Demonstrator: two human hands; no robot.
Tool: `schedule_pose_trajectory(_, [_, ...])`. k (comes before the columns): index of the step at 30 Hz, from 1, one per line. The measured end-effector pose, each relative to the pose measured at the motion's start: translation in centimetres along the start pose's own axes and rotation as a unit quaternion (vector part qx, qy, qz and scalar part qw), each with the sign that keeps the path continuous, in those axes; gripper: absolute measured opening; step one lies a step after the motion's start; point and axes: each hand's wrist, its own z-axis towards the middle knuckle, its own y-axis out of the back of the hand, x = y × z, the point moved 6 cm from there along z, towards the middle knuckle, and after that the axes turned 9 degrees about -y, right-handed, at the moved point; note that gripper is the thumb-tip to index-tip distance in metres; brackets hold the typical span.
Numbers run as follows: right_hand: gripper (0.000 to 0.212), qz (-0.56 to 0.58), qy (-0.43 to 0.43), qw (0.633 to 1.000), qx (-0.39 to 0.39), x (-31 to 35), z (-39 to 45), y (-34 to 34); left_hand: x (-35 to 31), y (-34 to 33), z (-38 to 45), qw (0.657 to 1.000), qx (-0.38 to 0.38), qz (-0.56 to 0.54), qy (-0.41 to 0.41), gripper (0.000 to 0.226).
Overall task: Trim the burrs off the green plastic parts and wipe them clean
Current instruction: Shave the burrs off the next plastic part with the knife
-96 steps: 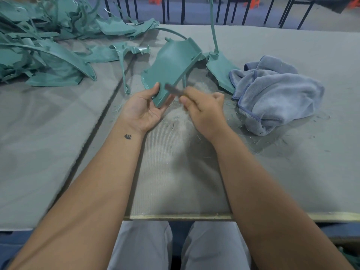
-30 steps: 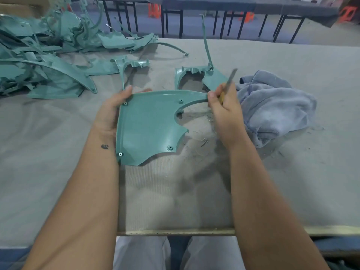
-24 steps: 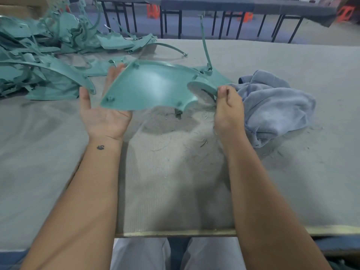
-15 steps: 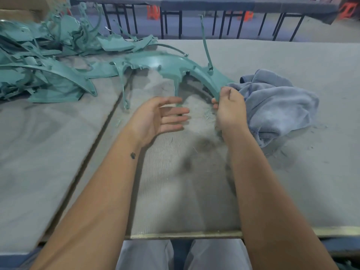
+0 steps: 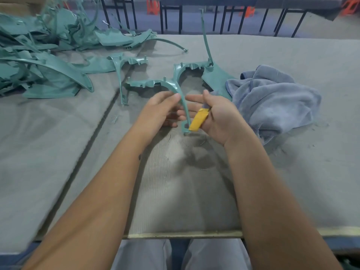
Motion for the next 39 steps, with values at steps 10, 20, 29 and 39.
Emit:
schedule_pose_trajectory(10, [0.043,-0.025,0.038,0.999,-0.006,-0.3,1.0,0.2,-0.3,-0.2,-0.2,0.998,-0.028,0.048,-0.008,0.051])
schedule_pose_trajectory(20, [0.039,-0.031,0.112,0.990,-0.081,0.8,0.7,1.5,-0.1,1.1,0.7,0.996,-0.057,0.017,-0.073,0.028])
schedule_pose_trajectory(29, [0.015,-0.187,0.210,0.959,-0.046,0.6,-0.5,-0.5,0.3,0.6,0.7,0.979,-0.047,0.163,-0.110,0.028])
schedule_pose_trajectory(39, [0.028,-0.262,0.169,0.948,-0.066,-0.4,1.1,-1.2,0.6,0.2,0.7,0.998,-0.023,0.041,-0.050,0.015])
